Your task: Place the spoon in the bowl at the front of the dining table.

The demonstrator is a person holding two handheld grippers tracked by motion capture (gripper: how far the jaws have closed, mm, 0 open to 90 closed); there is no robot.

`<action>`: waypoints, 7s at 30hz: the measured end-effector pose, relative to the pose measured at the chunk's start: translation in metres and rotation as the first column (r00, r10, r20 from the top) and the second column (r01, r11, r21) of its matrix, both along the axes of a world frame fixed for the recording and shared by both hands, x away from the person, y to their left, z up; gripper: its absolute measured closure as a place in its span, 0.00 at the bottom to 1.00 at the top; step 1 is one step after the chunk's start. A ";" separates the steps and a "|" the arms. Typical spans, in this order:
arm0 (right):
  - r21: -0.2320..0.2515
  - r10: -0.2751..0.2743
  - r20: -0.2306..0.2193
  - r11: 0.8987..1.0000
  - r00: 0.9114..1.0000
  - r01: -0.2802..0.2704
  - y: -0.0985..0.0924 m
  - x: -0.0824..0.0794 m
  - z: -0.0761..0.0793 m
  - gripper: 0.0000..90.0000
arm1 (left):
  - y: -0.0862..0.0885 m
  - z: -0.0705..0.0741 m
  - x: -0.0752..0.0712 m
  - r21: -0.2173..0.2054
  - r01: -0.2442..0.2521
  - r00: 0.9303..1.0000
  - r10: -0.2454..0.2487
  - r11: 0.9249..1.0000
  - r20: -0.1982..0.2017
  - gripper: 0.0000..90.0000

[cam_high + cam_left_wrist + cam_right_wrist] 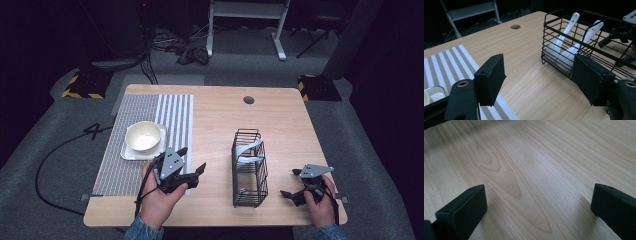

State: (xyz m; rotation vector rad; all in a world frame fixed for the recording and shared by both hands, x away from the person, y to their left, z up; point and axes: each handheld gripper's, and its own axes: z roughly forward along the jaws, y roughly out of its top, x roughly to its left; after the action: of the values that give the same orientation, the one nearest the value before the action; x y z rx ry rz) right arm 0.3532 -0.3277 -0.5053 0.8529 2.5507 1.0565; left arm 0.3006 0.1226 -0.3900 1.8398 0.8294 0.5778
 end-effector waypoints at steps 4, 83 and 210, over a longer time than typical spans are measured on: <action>0.000 0.000 0.000 1.000 1.000 0.000 0.000 0.000 0.000 0.00 | -0.006 0.001 -0.001 -0.002 0.016 1.000 -0.016 1.000 0.001 0.30; 0.000 0.000 0.000 1.000 1.000 0.000 0.000 0.000 0.000 0.00 | -0.091 -0.017 -0.017 -0.023 0.391 0.918 -0.391 0.920 -0.065 0.90; 0.000 0.001 -0.001 1.000 1.000 -0.001 0.000 0.000 0.000 0.00 | 0.092 0.040 0.044 -0.063 -0.273 0.947 0.280 0.960 0.160 0.94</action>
State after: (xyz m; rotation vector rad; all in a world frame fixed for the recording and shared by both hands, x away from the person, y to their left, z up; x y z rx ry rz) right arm 0.3534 -0.3278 -0.5053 0.8525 2.5518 1.0573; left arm 0.3450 0.2142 -0.3499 1.6229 0.9850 0.8752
